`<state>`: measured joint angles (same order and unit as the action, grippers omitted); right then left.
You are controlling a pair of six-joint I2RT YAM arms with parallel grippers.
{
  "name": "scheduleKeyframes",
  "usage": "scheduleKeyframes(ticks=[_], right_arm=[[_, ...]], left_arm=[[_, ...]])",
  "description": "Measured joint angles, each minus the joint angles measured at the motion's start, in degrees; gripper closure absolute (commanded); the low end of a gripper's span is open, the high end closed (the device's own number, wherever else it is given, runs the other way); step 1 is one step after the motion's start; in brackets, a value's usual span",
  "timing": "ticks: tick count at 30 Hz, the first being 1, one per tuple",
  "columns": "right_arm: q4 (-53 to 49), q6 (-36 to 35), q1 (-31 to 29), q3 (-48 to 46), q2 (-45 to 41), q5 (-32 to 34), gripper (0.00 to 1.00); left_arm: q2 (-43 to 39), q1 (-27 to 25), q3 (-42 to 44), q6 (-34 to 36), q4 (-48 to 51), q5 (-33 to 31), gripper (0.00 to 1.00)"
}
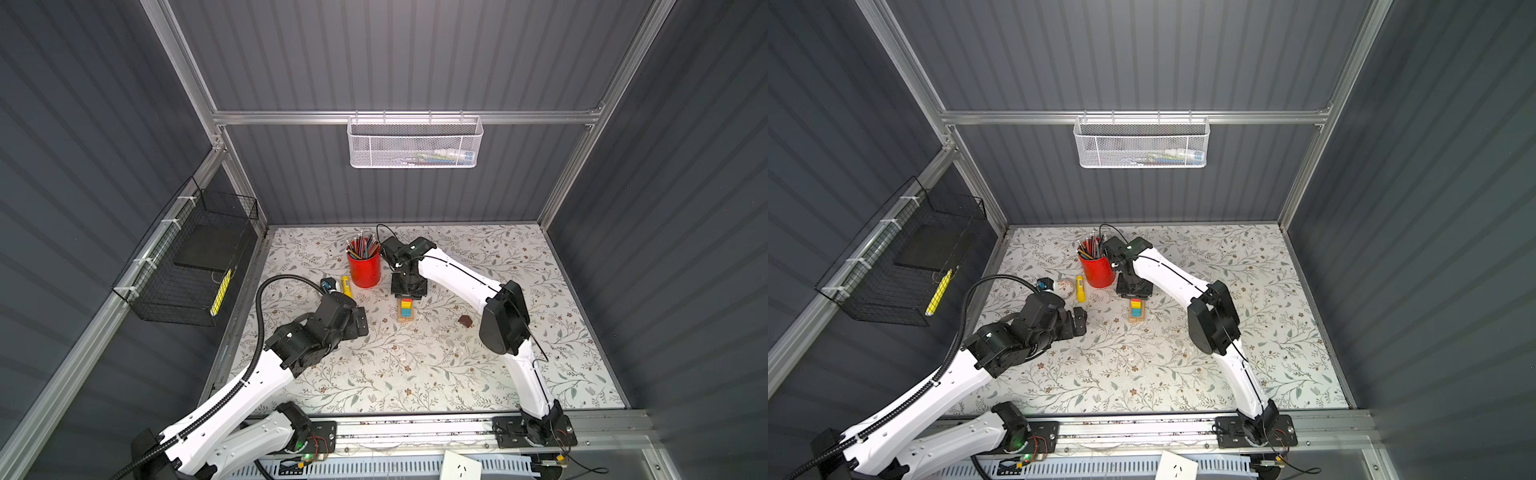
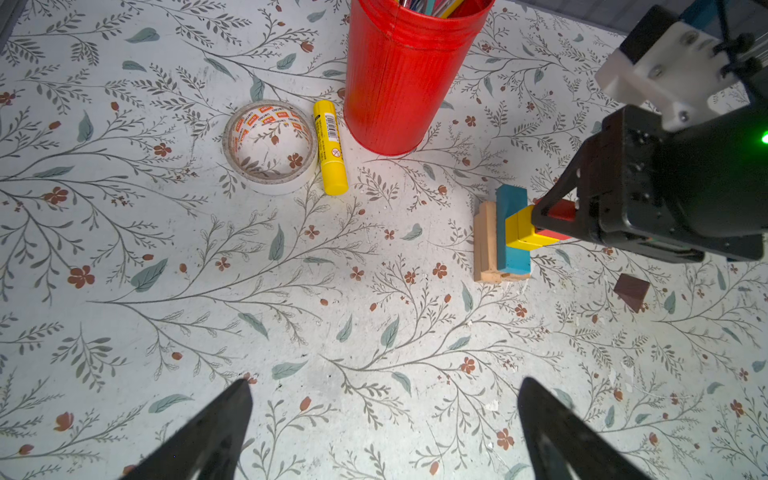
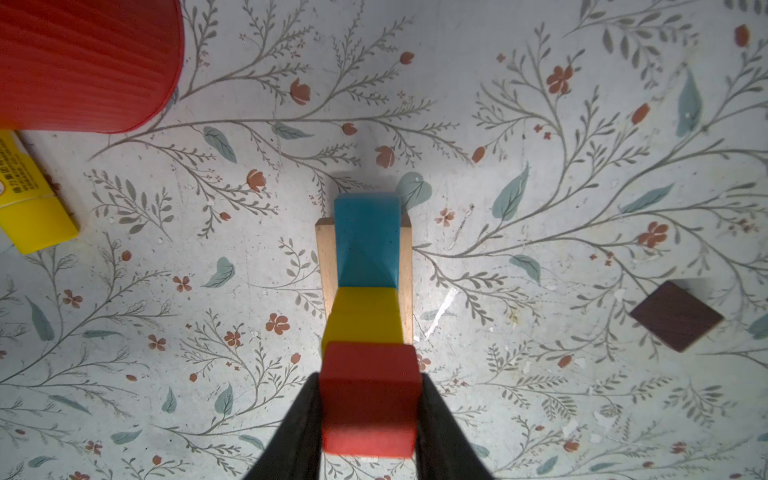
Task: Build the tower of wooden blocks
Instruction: 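Press the red cube down onto the T cube and open the right gripper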
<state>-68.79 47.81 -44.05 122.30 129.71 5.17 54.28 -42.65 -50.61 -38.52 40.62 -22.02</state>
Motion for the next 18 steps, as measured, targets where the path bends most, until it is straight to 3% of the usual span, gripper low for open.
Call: scheduleKeyframes(ticks=[18], right_arm=[[-0.02,-0.02,0.24,0.35,0.11,-0.83,0.54]], left_arm=[[0.02,0.0,0.11,0.0,0.0,-0.07,0.0]])
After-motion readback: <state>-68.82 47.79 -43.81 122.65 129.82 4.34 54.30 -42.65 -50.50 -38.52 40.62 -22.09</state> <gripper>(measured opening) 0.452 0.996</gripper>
